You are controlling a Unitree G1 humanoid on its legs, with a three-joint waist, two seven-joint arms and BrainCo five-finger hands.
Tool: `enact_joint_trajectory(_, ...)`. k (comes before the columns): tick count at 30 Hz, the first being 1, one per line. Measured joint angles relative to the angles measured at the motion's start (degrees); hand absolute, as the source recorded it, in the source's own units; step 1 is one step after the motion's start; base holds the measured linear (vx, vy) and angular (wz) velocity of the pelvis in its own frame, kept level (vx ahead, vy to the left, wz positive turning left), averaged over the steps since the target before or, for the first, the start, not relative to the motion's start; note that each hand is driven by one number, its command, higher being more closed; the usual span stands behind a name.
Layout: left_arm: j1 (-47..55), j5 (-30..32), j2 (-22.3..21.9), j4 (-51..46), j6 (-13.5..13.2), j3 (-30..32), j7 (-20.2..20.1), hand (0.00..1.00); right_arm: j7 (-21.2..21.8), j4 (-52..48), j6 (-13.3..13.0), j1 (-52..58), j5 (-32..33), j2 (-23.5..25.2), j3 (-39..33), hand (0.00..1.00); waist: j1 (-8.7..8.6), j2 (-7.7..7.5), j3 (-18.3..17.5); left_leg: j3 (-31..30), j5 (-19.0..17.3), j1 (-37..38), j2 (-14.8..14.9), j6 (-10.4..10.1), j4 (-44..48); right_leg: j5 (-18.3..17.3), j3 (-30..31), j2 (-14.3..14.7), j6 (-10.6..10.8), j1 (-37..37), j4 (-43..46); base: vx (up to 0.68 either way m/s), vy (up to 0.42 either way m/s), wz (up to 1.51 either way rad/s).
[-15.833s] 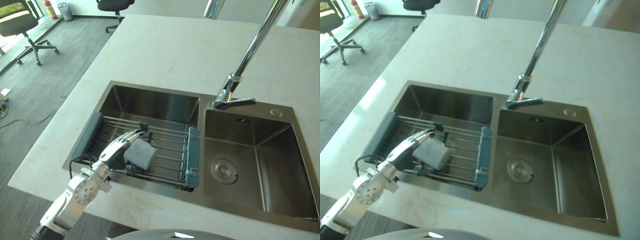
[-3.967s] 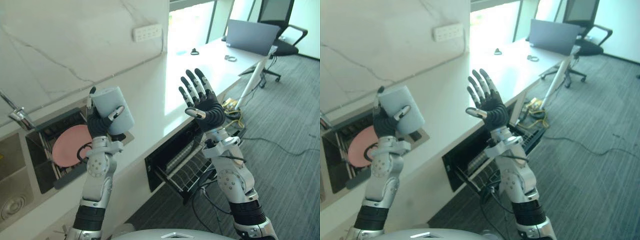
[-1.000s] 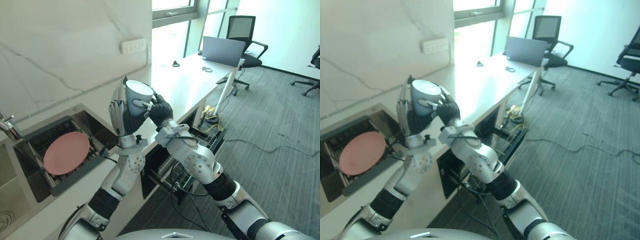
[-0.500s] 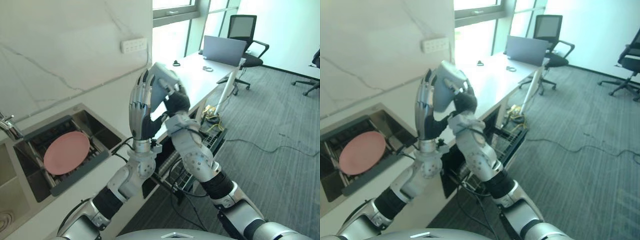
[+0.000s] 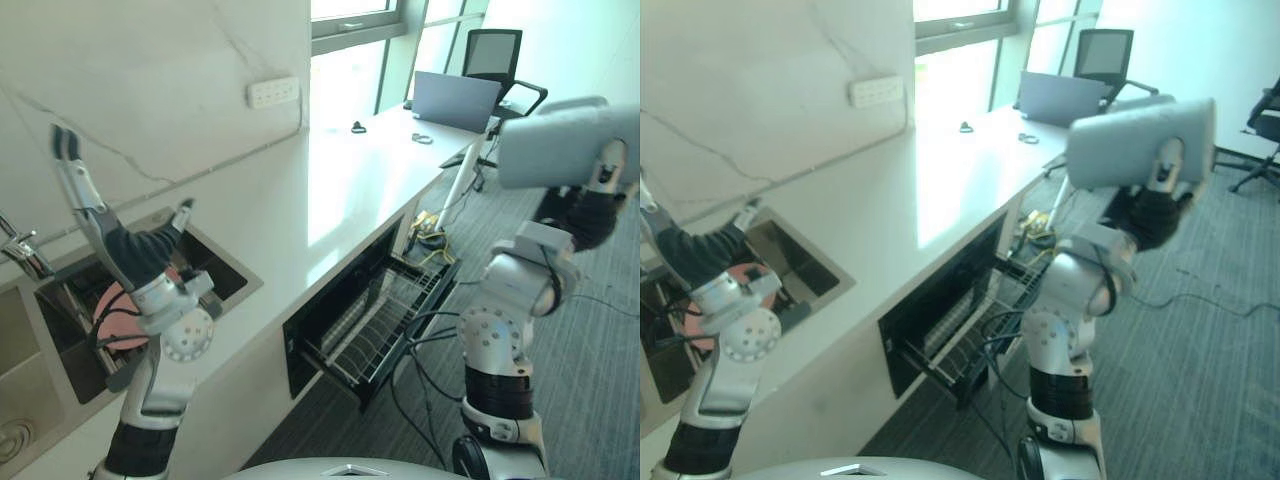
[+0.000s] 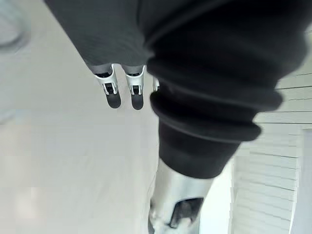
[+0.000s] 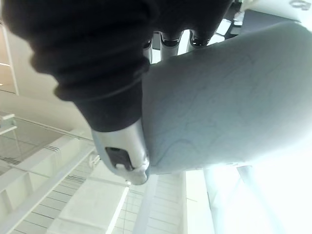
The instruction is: Walk over to the sink, pick up the cup, carry it to the dishwasher, place the cup inside the dishwasher, then close the dishwasher door
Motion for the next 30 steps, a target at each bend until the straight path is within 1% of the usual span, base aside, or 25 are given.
enact_joint_trajectory(1,3.59,-7.71,-1.14,0.08,-1.65,-2.48,-8.04,0.00,0.03,0.02,0.05,2.05,-1.32,0.00,-2.31,1.00,-0.08,-0.12,0.25,-0.30,-0.01,-0.21,-0.09,0.01,0.00,-0.11,-0.10,-0.29,0.15,-0.06,0.03,0.00,0.003,0.08)
enact_joint_trajectory(2,5.22,-11.33,-1.49,0.08,-2.03,-3.98,-12.31,0.00,0.04,0.02,0.03,3.12,-1.89,0.01,-3.45,1.00,-0.07,-0.18,0.35,-0.51,0.00,-0.38,-0.16,0.02,0.00,-0.16,-0.25,-0.36,0.22,-0.14,0.07,-0.01,0.008,0.15)
enact_joint_trajectory(3,8.20,-20.25,-1.78,0.11,-2.09,-7.23,-21.43,0.00,0.05,0.20,0.05,4.85,-2.56,0.03,-5.74,1.00,-0.05,-0.32,0.63,-0.86,0.01,-0.80,-0.38,0.02,0.00,-0.22,-0.59,-0.57,0.32,-0.58,0.14,-0.02,0.016,0.11)
enact_joint_trajectory(4,10.78,-27.79,-1.93,0.40,-1.72,-10.61,-28.57,0.00,0.06,0.65,0.09,5.84,-3.71,0.06,-7.61,1.00,-0.07,-0.26,1.10,-0.81,0.02,-0.96,-0.54,0.05,0.00,-0.34,-0.54,-0.71,0.49,-0.96,0.39,-0.02,0.015,0.06)
enact_joint_trajectory(5,11.63,-31.73,-2.02,0.77,-1.12,-11.86,-32.11,0.00,0.12,0.64,0.08,6.35,-4.02,0.07,-8.28,1.00,-0.08,-0.37,1.42,-0.73,0.02,-0.96,-0.61,0.05,-0.01,-0.36,-0.41,-0.71,0.53,-1.03,0.47,0.00,0.011,-0.04)
enact_joint_trajectory(6,12.31,-40.44,-2.06,2.55,1.30,-13.81,-38.75,0.00,0.79,0.79,0.08,7.48,-4.02,0.20,-9.47,1.00,0.10,-0.42,1.61,-0.55,-0.02,-0.91,-0.76,0.12,-0.01,-0.41,-0.07,-0.76,0.65,-1.10,0.53,0.02,0.007,-0.08)
enact_joint_trajectory(7,12.43,-45.29,-2.07,4.63,3.10,-15.22,-42.59,0.00,1.52,1.17,0.09,7.98,-3.97,0.27,-9.77,1.00,0.09,-0.32,1.60,-0.31,-0.13,-0.73,-0.84,0.28,-0.01,-0.47,0.15,-0.82,0.75,-1.11,0.59,0.02,0.008,-0.12)
enact_joint_trajectory(8,12.59,-51.08,-2.16,7.09,5.64,-16.93,-46.72,0.00,2.69,2.04,0.15,8.53,-3.97,0.27,-10.01,1.00,-0.01,-0.26,1.60,0.06,-0.26,-0.55,-0.88,0.47,-0.01,-0.52,0.39,-0.87,0.82,-1.15,0.64,0.03,0.008,-0.15)
enact_joint_trajectory(10,12.61,-58.69,-2.15,11.19,10.06,-19.50,-52.86,0.00,4.27,4.54,0.97,9.05,-3.87,0.27,-10.53,1.00,-0.31,-0.36,1.66,0.68,-0.36,-0.70,-0.90,0.59,-0.01,-0.50,1.06,-0.89,0.89,-1.82,0.90,0.02,0.002,-0.17)
enact_joint_trajectory(11,12.62,-60.92,-2.06,12.74,11.55,-20.63,-54.99,0.00,5.05,5.79,1.48,9.12,-3.71,0.27,-10.99,1.00,-0.36,-0.44,1.72,0.96,-0.43,-0.68,-0.93,0.58,-0.01,-0.50,1.54,-0.91,0.91,-1.90,0.98,0.02,0.001,-0.16)
enact_joint_trajectory(12,12.62,-62.12,-1.89,13.78,12.16,-21.65,-56.23,0.00,5.39,6.69,1.59,9.18,-3.58,0.27,-11.23,1.00,-0.36,-0.46,1.73,1.23,-0.50,-0.63,-0.94,0.58,-0.01,-0.47,1.76,-0.91,0.96,-1.95,1.00,0.03,0.003,-0.15)
enact_joint_trajectory(13,12.61,-64.00,-1.83,15.93,13.38,-23.32,-58.66,0.00,6.69,8.73,1.90,9.24,-2.98,0.26,-11.64,1.00,-0.65,-0.52,1.78,1.62,-0.64,-0.49,-1.01,0.60,-0.01,-0.38,1.93,-0.98,1.13,-2.01,1.09,0.03,0.003,-0.13)
enact_joint_trajectory(16,12.46,-66.33,-1.81,19.11,15.75,-24.20,-62.55,0.00,8.73,12.12,2.71,9.28,-2.69,0.15,-11.85,1.00,-1.00,-0.60,1.93,2.12,-0.86,-0.25,-1.10,0.55,-0.01,-0.41,2.24,-1.08,1.18,-2.28,1.21,0.01,0.006,-0.09)
enact_joint_trajectory(17,12.20,-66.78,-1.69,21.36,17.13,-24.35,-64.71,0.00,9.69,13.80,2.87,9.28,-2.28,0.05,-11.86,1.00,-1.26,-0.61,1.94,2.13,-0.93,-0.22,-1.21,0.56,-0.01,-0.47,2.29,-1.16,1.22,-2.27,1.23,0.00,0.000,0.00)
enact_joint_trajectory(18,11.95,-66.29,-1.27,23.12,18.52,-24.74,-66.49,0.00,10.66,15.04,3.06,9.29,-1.54,-0.16,-11.87,1.00,-1.35,-0.62,1.97,2.14,-0.99,-0.21,-1.29,0.60,-0.01,-0.52,2.32,-1.24,1.25,-2.28,1.26,0.00,0.000,0.00)
enact_joint_trajectory(19,11.71,-64.88,-0.64,25.41,19.26,-25.39,-67.85,0.00,12.01,16.95,3.77,9.30,-1.09,-0.79,-11.69,1.00,-1.46,-0.60,2.02,2.15,-1.06,-0.21,-1.43,0.69,-0.01,-0.61,2.34,-1.42,1.37,-2.32,1.35,0.00,0.000,0.00)
enact_joint_trajectory(20,11.60,-62.16,0.14,27.30,19.35,-26.51,-68.29,0.00,13.43,18.77,4.89,9.30,-1.06,-1.69,-11.57,1.00,-1.50,-0.58,2.12,2.13,-1.14,-0.25,-1.58,0.80,-0.01,-0.70,2.37,-1.68,1.49,-2.43,1.50,0.00,0.000,0.00)
enact_joint_trajectory(22,11.94,-58.46,1.08,29.70,19.70,-26.62,-67.85,0.00,14.90,21.00,6.93,9.32,-1.16,-2.85,-10.88,1.00,-1.53,-0.75,2.24,2.10,-1.20,-0.48,-1.72,0.91,-0.01,-0.70,2.62,-2.05,1.53,-2.48,1.47,0.00,0.000,0.00)
enact_joint_trajectory(23,12.21,-54.27,1.66,31.00,19.68,-25.99,-66.07,0.00,16.22,21.84,8.98,9.47,-1.21,-3.24,-9.89,1.00,-1.55,-1.04,2.44,1.99,-1.20,-0.61,-1.72,0.92,-0.01,-0.69,2.52,-2.07,1.53,-2.48,1.52,0.00,0.000,0.00)
enact_joint_trajectory(24,12.22,-52.60,2.02,32.11,19.65,-25.54,-65.08,0.00,16.68,22.38,9.72,9.60,-1.26,-3.64,-9.22,1.00,-1.54,-1.17,2.53,1.93,-1.19,-0.65,-1.71,0.93,-0.01,-0.69,2.44,-2.07,1.53,-2.47,1.52,0.01,0.002,0.07)
enact_joint_trajectory(25,12.14,-49.43,2.44,34.15,19.59,-24.82,-62.68,0.00,18.26,23.34,11.70,10.03,-1.26,-4.19,-8.25,1.00,-1.48,-1.50,2.74,1.63,-1.18,-0.62,-1.70,0.93,-0.01,-0.72,2.07,-2.07,1.54,-2.22,1.48,0.01,-0.004,0.10)
enact_joint_trajectory(26,12.29,-47.64,2.46,35.03,19.51,-24.05,-61.72,0.00,18.94,23.41,12.60,10.59,-1.26,-4.20,-7.66,1.00,-1.44,-1.66,2.85,1.30,-1.15,-0.64,-1.70,0.94,-0.01,-0.78,1.85,-2.07,1.60,-2.03,1.48,0.01,-0.007,0.20)
enact_joint_trajectory(28,12.92,-40.56,2.44,37.49,18.43,-21.20,-58.45,0.00,21.73,25.01,15.80,12.40,-1.24,-4.09,-4.83,1.00,-0.94,-2.47,3.35,0.35,-1.08,-0.72,-1.69,0.92,-0.01,-1.20,1.02,-2.08,1.72,-1.81,1.95,0.01,-0.008,0.19)
enact_joint_trajectory(29,12.90,-39.03,2.54,38.24,17.95,-20.95,-57.94,0.00,22.59,25.84,16.68,12.47,-1.23,-4.00,-4.25,1.00,-0.76,-2.56,3.42,0.22,-1.07,-0.75,-1.79,0.92,-0.01,-1.29,0.69,-2.10,1.77,-1.76,2.01,0.01,-0.002,0.22)
enact_joint_trajectory(30,12.76,-35.67,2.62,39.85,17.44,-19.97,-57.24,0.00,23.91,27.34,18.02,12.47,-1.28,-3.53,-3.11,1.00,-0.73,-2.50,3.72,-0.60,-1.04,-0.70,-1.97,0.92,-0.01,-1.45,-0.11,-2.29,1.82,-1.14,1.87,0.00,0.011,0.33)
